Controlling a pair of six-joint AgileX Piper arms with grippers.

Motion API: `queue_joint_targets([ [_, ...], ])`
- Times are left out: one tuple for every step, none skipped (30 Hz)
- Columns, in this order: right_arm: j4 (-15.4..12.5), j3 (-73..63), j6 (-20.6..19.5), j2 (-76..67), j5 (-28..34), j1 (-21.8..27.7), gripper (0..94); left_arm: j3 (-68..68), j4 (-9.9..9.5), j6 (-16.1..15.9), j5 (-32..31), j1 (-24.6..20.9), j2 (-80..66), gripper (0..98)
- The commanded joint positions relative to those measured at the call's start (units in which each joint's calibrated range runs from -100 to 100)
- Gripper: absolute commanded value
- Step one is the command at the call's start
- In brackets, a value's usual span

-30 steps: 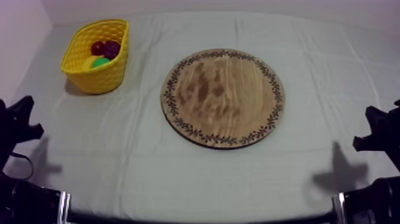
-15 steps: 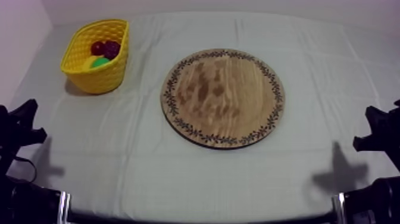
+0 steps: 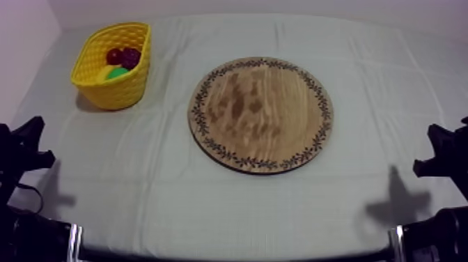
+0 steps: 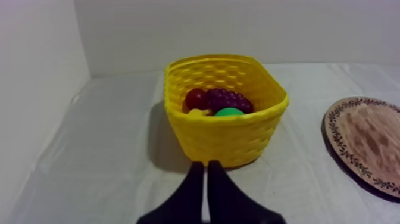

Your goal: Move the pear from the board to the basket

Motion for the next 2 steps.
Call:
queue_joint_targets([
  [0.0,0.1,0.0,0.0,0.0,0.0,0.3,0.0,-0.09,-0.3,0.0,-0.2,0.0,0.0],
  [0.0,0.1,0.0,0.0,0.0,0.0,0.3,0.0,-0.11,-0.4,0.0,-0.3,0.0,0.0],
])
